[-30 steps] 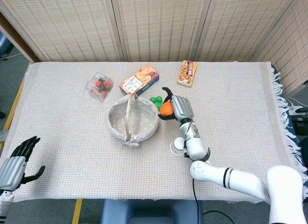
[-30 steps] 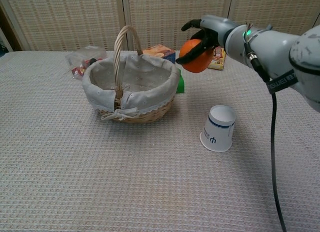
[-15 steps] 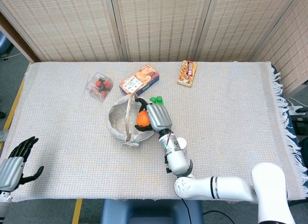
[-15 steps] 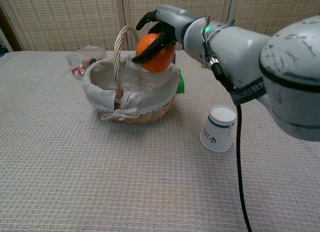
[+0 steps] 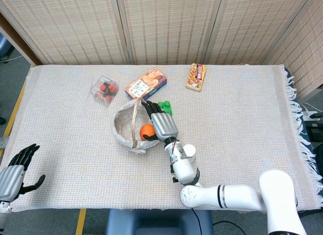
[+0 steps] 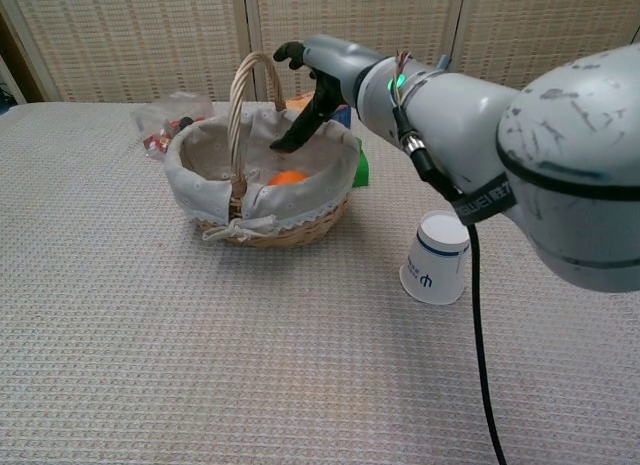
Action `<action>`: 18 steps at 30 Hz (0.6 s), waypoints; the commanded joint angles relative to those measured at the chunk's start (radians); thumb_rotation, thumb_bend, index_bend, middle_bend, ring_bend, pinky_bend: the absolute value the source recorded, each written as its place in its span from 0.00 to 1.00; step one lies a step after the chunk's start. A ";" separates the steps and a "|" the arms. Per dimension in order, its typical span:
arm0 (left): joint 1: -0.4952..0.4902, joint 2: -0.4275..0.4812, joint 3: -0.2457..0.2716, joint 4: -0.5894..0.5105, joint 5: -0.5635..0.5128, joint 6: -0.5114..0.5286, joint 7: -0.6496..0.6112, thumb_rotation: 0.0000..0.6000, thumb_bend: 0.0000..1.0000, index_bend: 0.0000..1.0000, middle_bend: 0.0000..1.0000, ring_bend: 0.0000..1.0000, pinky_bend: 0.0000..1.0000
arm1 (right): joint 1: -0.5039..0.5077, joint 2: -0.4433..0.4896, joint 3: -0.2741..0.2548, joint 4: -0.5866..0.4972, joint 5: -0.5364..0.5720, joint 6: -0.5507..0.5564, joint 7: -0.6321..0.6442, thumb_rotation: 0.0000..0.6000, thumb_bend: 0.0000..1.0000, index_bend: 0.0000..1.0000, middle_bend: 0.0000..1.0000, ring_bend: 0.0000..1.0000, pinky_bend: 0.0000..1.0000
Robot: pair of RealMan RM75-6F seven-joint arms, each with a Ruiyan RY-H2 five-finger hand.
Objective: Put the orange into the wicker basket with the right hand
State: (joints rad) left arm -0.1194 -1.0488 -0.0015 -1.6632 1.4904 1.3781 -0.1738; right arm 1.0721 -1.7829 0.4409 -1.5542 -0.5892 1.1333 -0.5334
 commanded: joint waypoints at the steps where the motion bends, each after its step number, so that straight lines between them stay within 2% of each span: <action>1: -0.001 -0.001 0.000 -0.001 0.000 -0.001 0.002 1.00 0.34 0.00 0.00 0.00 0.10 | -0.005 0.011 0.001 -0.009 -0.003 0.002 -0.001 1.00 0.10 0.00 0.00 0.00 0.28; 5: -0.001 -0.002 -0.001 -0.001 -0.001 -0.002 0.005 1.00 0.34 0.00 0.00 0.00 0.10 | -0.023 0.046 0.005 -0.056 -0.008 0.008 0.005 1.00 0.10 0.00 0.00 0.00 0.26; 8: -0.001 -0.001 -0.001 0.000 -0.002 -0.001 0.005 1.00 0.34 0.00 0.00 0.00 0.10 | -0.057 0.114 -0.012 -0.149 -0.041 0.024 0.001 1.00 0.10 0.00 0.00 0.00 0.26; 10: -0.001 0.000 -0.001 0.000 -0.003 -0.001 0.004 1.00 0.34 0.00 0.00 0.00 0.10 | -0.097 0.194 -0.048 -0.247 -0.086 0.045 -0.018 1.00 0.10 0.00 0.00 0.00 0.25; 13: 0.000 0.000 -0.001 0.001 -0.003 0.001 0.005 1.00 0.34 0.00 0.00 0.00 0.10 | -0.179 0.338 -0.132 -0.400 -0.196 0.096 -0.050 1.00 0.10 0.00 0.00 0.00 0.24; 15: 0.000 0.000 -0.001 0.002 -0.001 0.001 0.008 1.00 0.34 0.00 0.00 0.00 0.10 | -0.251 0.442 -0.215 -0.480 -0.313 0.147 -0.069 1.00 0.10 0.00 0.00 0.00 0.24; 18: -0.001 0.000 0.000 0.002 0.000 0.000 0.018 1.00 0.34 0.00 0.00 0.00 0.10 | -0.372 0.565 -0.348 -0.538 -0.512 0.233 -0.052 1.00 0.10 0.00 0.00 0.00 0.24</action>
State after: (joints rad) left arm -0.1198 -1.0489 -0.0015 -1.6610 1.4897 1.3785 -0.1580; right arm 0.8532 -1.3691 0.2578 -1.9683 -0.8793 1.2557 -0.5739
